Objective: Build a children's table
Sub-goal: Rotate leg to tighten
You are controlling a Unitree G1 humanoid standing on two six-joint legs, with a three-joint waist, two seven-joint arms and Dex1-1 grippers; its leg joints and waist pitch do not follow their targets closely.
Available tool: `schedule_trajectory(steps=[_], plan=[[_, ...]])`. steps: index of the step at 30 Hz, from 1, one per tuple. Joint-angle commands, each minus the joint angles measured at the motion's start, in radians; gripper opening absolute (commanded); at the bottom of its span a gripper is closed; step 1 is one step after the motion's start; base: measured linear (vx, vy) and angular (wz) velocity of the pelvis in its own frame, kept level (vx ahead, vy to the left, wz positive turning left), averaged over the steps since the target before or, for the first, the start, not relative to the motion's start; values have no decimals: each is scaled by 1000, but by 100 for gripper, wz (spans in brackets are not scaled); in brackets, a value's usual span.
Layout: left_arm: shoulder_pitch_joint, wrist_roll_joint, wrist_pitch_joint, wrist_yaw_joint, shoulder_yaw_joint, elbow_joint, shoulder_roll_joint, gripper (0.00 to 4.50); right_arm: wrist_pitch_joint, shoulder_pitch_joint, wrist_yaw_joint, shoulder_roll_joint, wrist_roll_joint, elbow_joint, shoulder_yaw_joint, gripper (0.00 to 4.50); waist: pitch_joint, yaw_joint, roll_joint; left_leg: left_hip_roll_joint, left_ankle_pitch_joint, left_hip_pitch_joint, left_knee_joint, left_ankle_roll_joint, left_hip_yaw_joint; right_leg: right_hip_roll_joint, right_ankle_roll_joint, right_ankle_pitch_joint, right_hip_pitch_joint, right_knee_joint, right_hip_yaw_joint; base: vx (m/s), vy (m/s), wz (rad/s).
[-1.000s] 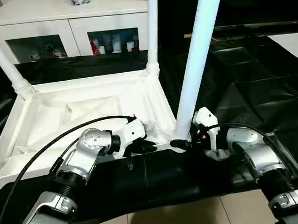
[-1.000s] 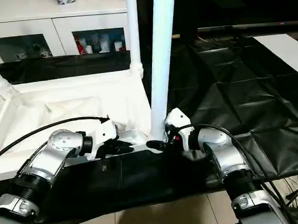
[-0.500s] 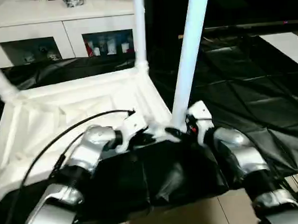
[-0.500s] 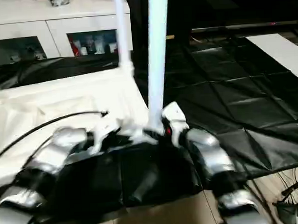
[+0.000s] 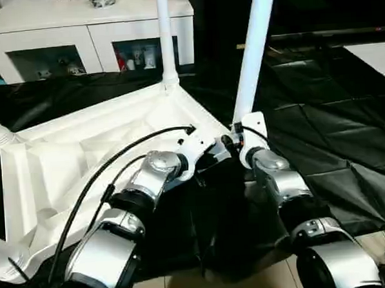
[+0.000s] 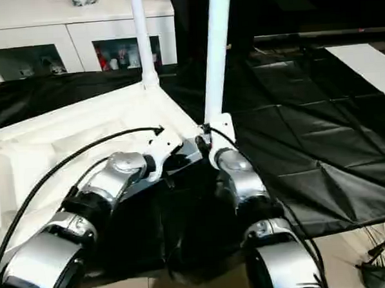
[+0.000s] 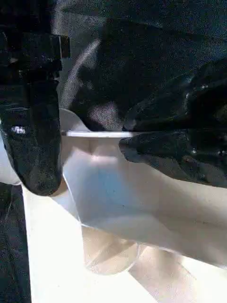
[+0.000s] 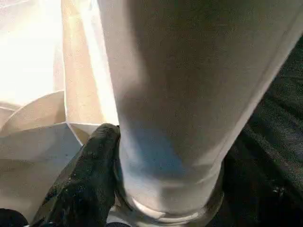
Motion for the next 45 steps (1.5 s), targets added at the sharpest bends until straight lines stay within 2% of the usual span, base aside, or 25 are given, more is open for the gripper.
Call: schedule_trajectory(steps=[1, 3, 5, 10, 12, 15, 17, 20, 21, 22, 26, 29, 30, 32, 36, 39, 43, 45], plan=[[6, 0, -11, 57, 11, 37, -9, 0, -38, 4, 84, 72, 41, 4, 37, 266, -57, 3, -11, 36, -161, 0, -67, 74, -19, -59, -237, -135, 55, -74, 45, 0, 0, 0], [12, 3, -22, 46, 5, 33, -4, 0, -57, 4, 86, 69, 33, 4, 47, 322, -56, 3, -11, 36, -158, -1, -67, 76, -19, -59, -240, -129, 54, -74, 45, 0, 0, 0], [15, 5, -33, 41, 6, 39, -1, 0, -68, 2, 87, 70, 40, 6, 32, 322, -55, 3, -10, 36, -160, -1, -68, 78, -19, -60, -241, -134, 54, -75, 45, 0, 0, 0], [43, -1, -64, -14, 4, 14, 23, 0, -92, 15, 117, 33, 17, -13, 40, 377, -53, -5, -11, 36, -188, -4, -70, 77, -20, -61, -232, -181, 55, -80, 44, 0, 0, 0], [66, -8, -81, -58, -2, -19, 42, 0, -110, 34, 192, 0, 7, -41, 68, 377, -52, -5, -15, 37, -184, -6, -69, 83, -20, -60, -226, -186, 57, -80, 43, 0, 0, 0], [101, -19, -102, -119, -11, -67, 69, 0, -130, 60, 289, -41, 2, -84, 100, 377, -54, -6, -14, 37, -157, -8, -66, 98, -19, -61, -232, -166, 56, -77, 44, 0, 0, 0], [117, -28, -112, -152, -15, -90, 80, 0, -131, 68, 325, -54, 12, -101, 103, 377, -53, -5, -16, 39, -150, -10, -66, 107, -19, -62, -233, -157, 58, -76, 44, 0, 0, 0], [183, -67, -146, -288, -31, -194, 127, 0, -134, 89, 445, -106, 45, -167, 107, 377, -52, -4, -14, 43, -156, -9, -68, 116, -20, -64, -239, -178, 56, -77, 45, 0, 0, 0], [208, -83, -144, -331, -36, -237, 145, 0, -139, 99, 490, -130, 48, -190, 117, 377, -52, -5, -10, 43, -157, -8, -67, 117, -18, -61, -238, -181, 53, -76, 45, 0, 0, 0], [222, -92, -138, -353, -38, -262, 157, 0, -140, 106, 522, -146, 52, -205, 124, 377, -53, -1, -8, 48, -161, -4, -68, 115, -19, -62, -242, -174, 52, -75, 46, 0, 0, 0], [278, -106, -105, -410, -40, -358, 210, 0, -170, 140, 655, -231, 59, -265, 146, 377, -52, 4, 0, 47, -160, -4, -68, 108, -16, -56, -250, -138, 49, -70, 46, 0, 0, 0], [308, -120, -81, -428, -25, -406, 233, 0, -133, 182, 810, -298, 88, -328, 172, 377, -51, 6, -4, 46, -178, -4, -68, 106, -15, -56, -246, -161, 51, -73, 46, 0, 0, 0], [308, -120, -81, -428, -25, -406, 233, 0, -133, 182, 810, -298, 88, -328, 172, 377, -52, 8, -5, 46, -179, -4, -67, 106, -15, -55, -244, -164, 52, -72, 45, 0, 0, 0], [327, -132, -65, -449, -22, -444, 249, 0, -111, 215, 894, -342, 101, -366, 195, 377, -50, 10, -9, 46, -175, -7, -67, 107, -16, -56, -235, -179, 54, -73, 45, 0, 0, 0], [340, -138, -49, -465, -23, -475, 257, 0, -108, 231, 920, -361, 94, -370, 211, 377, -52, 6, -9, 44, -166, -11, -66, 107, -17, -57, -228, -203, 51, -75, 44, 0, 0, 0], [349, -139, -30, -474, -25, -501, 262, 0, -117, 234, 918, -364, 81, -355, 216, 377, -52, 6, -7, 45, -160, -8, -66, 104, -17, -57, -228, -212, 49, -77, 45, 0, 0, 0], [353, -138, -17, -475, -28, -515, 263, 0, -113, 232, 901, -347, 92, -343, 200, 377, -54, 7, -5, 45, -138, -9, -64, 110, -17, -55, -242, -155, 50, -70, 44, 0, 0, 0], [355, -140, -11, -475, -31, -523, 266, 0, -103, 233, 912, -344, 100, -344, 200, 353, -56, 7, -5, 45, -133, -8, -62, 115, -17, -55, -248, -135, 50, -68, 44, 0, 0, 0]])
